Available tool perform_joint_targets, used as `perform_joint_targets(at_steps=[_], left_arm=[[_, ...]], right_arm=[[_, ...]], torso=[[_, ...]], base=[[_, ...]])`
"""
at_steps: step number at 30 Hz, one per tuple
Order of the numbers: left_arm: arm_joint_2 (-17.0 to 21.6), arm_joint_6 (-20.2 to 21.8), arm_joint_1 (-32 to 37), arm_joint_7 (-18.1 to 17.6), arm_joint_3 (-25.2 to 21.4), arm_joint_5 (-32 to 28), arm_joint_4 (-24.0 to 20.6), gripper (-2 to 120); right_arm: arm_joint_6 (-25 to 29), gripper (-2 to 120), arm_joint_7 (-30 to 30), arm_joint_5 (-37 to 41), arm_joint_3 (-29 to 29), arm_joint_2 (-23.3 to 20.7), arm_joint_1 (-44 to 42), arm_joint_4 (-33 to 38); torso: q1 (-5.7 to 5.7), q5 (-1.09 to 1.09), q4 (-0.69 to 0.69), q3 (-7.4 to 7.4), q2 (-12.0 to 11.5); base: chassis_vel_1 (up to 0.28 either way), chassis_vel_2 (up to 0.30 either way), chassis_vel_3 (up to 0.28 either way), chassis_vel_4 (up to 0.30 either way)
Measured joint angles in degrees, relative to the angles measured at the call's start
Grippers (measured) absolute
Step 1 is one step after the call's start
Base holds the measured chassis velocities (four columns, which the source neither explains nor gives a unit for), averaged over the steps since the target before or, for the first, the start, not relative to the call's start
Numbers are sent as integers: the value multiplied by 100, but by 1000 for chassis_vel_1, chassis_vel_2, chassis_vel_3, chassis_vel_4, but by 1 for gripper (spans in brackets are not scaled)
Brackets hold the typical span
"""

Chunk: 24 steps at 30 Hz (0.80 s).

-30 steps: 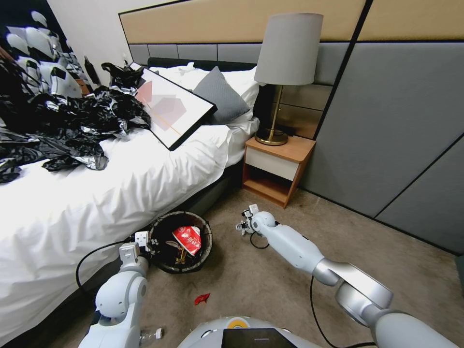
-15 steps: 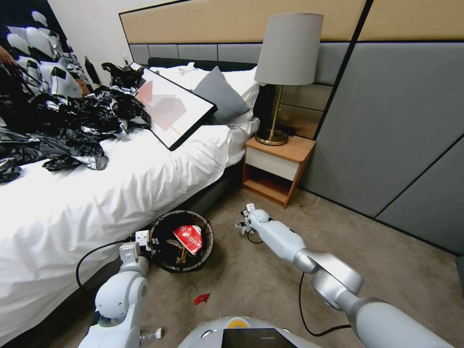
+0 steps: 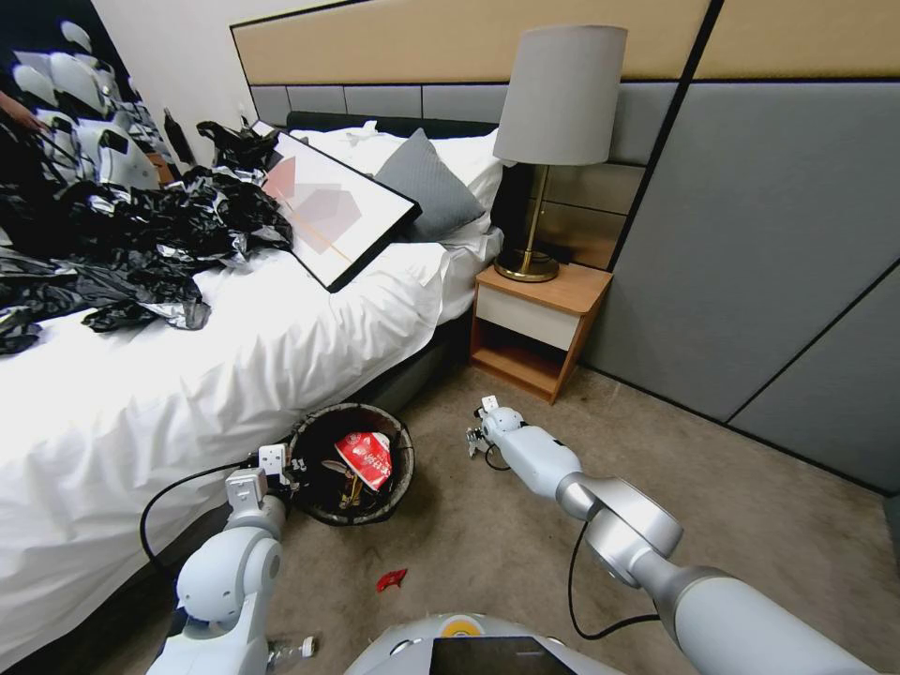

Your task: Pick up the trash bin, then pick up the garbage from the floor and place it into the trash bin.

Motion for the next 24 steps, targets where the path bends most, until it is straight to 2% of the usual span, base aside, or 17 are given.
perform_joint_targets(at_steps=[3,4,7,8,11,12,14,16,24], left_arm=[[1,0,12,-2,-13,2,-1,0],[1,0,12,-2,-13,2,-1,0],[1,0,16,-3,-18,14,1,0],[1,0,16,-3,-18,14,1,0],[-16,0,8,-1,-5,20,7,0],[-16,0,8,-1,-5,20,7,0],[-23,0,8,0,-4,25,19,0],[-27,0,17,1,-3,28,26,0],[-13,0,16,5,-38,48,54,0]], right_arm=[[16,40,-19,-75,20,3,-88,-5],[16,40,-19,-75,20,3,-88,-5],[17,26,-25,-115,35,1,-151,51],[17,26,-25,-115,35,1,-151,51],[15,11,-35,-138,44,6,-177,109],[15,11,-35,-138,44,6,-177,109],[18,3,-51,-157,43,8,-177,120],[21,0,-59,-165,43,11,-178,122],[-5,0,-46,-131,35,-111,-237,445]], torso=[[0,0,0,0,0],[0,0,0,0,0],[0,0,0,0,0],[0,0,0,0,0],[0,0,0,0,0],[0,0,0,0,0],[-1,0,0,0,0],[0,0,0,0,0],[-1,0,0,0,0]], base=[[0,0,0,0],[0,0,0,0],[0,0,0,0],[0,0,0,0],[0,0,0,0],[0,0,0,0],[0,0,0,0],[0,0,0,0],[0,0,0,0]])
